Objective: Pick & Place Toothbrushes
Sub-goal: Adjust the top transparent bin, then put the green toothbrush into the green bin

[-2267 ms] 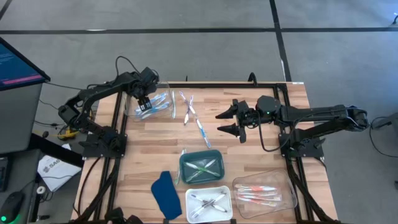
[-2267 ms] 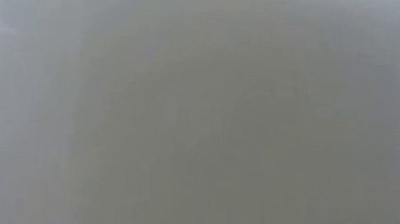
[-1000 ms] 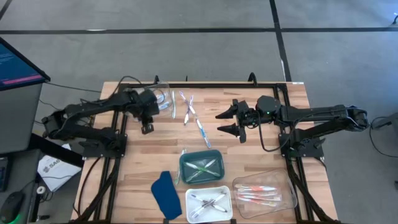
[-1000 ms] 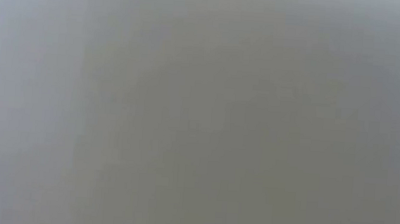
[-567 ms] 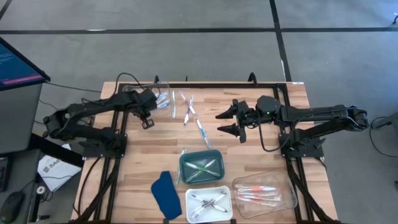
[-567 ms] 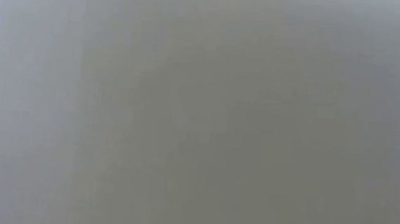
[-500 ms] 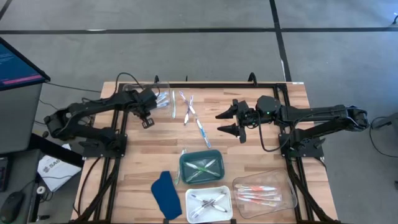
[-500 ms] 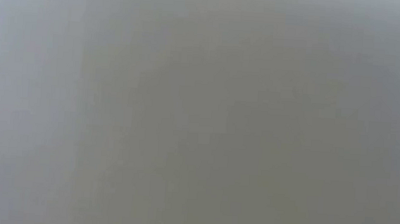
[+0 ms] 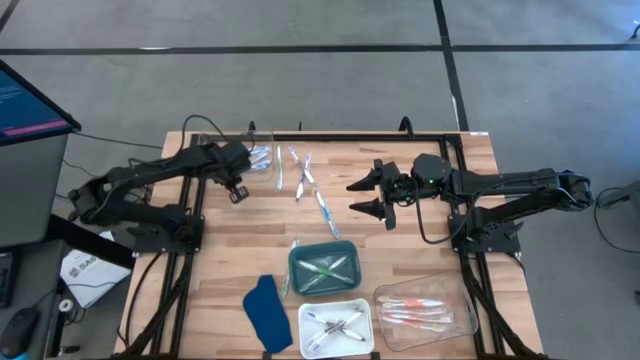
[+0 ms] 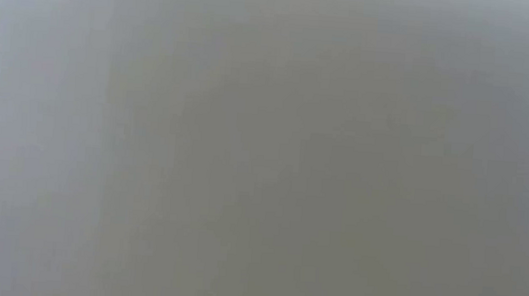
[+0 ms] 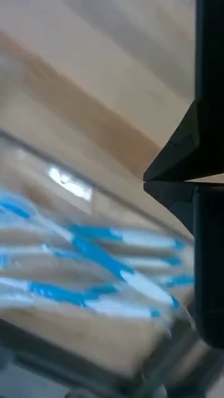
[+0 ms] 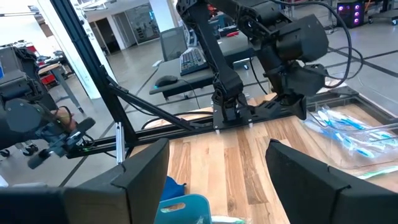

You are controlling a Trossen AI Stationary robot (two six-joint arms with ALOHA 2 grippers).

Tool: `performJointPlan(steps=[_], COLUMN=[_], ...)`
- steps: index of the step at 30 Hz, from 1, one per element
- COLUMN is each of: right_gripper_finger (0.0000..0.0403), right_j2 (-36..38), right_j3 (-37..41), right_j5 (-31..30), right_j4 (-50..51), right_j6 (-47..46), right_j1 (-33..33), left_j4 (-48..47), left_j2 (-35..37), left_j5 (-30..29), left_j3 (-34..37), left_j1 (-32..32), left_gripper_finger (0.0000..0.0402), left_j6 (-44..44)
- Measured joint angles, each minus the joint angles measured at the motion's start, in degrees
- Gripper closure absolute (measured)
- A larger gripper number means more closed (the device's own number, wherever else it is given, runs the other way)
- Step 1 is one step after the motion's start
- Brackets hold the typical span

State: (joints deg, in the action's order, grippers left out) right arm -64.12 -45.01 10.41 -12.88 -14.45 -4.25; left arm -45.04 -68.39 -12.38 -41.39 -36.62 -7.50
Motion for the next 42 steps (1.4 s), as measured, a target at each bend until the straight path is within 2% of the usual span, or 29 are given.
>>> performJointPlan(steps=[7, 14, 24, 32, 37, 42], right_gripper_finger=[0.0143, 0.0143, 0.0143, 0.0143, 0.0143, 0.0143], right_j2=[0.0, 0.0, 0.0, 0.0, 0.0, 0.0], right_j3=[0.0, 0.0, 0.0, 0.0, 0.0, 0.0], right_j5=[0.0, 0.0, 0.0, 0.0, 0.0, 0.0], right_j4=[-0.1, -1.1, -1.1, -1.1, -1.1, -1.0], right_j6=[2.9, 2.9, 2.9, 2.9, 2.9, 2.9], right_j1=[0.0, 0.0, 0.0, 0.1, 0.1, 0.1], left_j4=[2.8, 7.3, 15.0, 18.8, 20.7, 24.9], left_j2=[5.4, 9.2, 9.0, 6.3, 2.3, -5.6], left_j5=[16.5, 21.9, 21.7, 21.4, 16.3, 12.3], left_j3=[0.0, 0.0, 0.0, -0.1, -0.1, -0.1], left_j1=[3.4, 12.1, 29.7, 41.2, 45.4, 49.0], left_gripper_finger=[0.04, 0.04, 0.0399, 0.0399, 0.0399, 0.04], left_j6=[2.9, 12.6, 25.9, 26.5, 31.5, 33.1])
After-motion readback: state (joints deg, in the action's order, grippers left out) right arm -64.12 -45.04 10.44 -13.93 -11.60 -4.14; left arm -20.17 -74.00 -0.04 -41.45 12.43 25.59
